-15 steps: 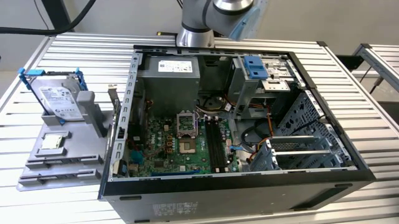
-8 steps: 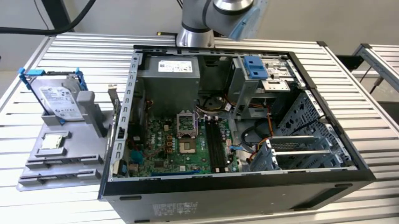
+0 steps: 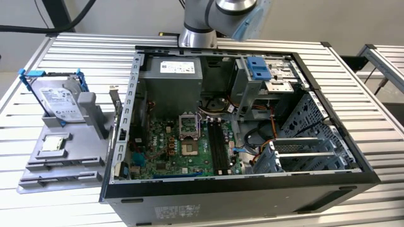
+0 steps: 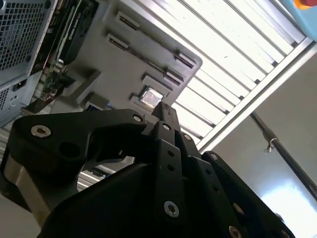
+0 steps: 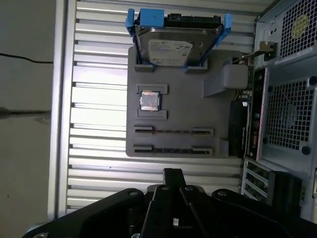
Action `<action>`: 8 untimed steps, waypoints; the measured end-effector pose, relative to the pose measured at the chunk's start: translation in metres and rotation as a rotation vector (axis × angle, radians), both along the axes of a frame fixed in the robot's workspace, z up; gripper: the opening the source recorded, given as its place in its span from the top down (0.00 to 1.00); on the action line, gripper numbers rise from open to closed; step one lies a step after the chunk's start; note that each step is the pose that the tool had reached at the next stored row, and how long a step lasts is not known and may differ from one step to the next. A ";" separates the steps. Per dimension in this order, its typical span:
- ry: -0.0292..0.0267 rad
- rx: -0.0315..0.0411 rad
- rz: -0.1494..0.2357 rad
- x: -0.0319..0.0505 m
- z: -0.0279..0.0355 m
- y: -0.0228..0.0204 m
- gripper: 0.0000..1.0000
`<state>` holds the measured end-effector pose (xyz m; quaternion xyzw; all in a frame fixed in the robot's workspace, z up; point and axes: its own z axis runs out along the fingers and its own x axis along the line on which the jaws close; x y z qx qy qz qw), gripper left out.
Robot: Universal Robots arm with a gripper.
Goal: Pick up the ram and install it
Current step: 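Pick up the ram and move it above insertion slot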
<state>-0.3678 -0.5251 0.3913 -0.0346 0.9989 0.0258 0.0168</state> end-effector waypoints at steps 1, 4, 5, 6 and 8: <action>-0.0001 0.0000 0.013 0.0001 0.0000 -0.0001 1.00; -0.0001 0.0001 0.054 0.0001 0.0000 -0.0001 1.00; -0.0001 0.0001 0.066 0.0001 -0.0001 -0.0001 1.00; -0.0001 0.0001 0.078 0.0001 -0.0001 -0.0001 1.00; -0.0001 0.0001 0.100 0.0001 -0.0001 -0.0001 1.00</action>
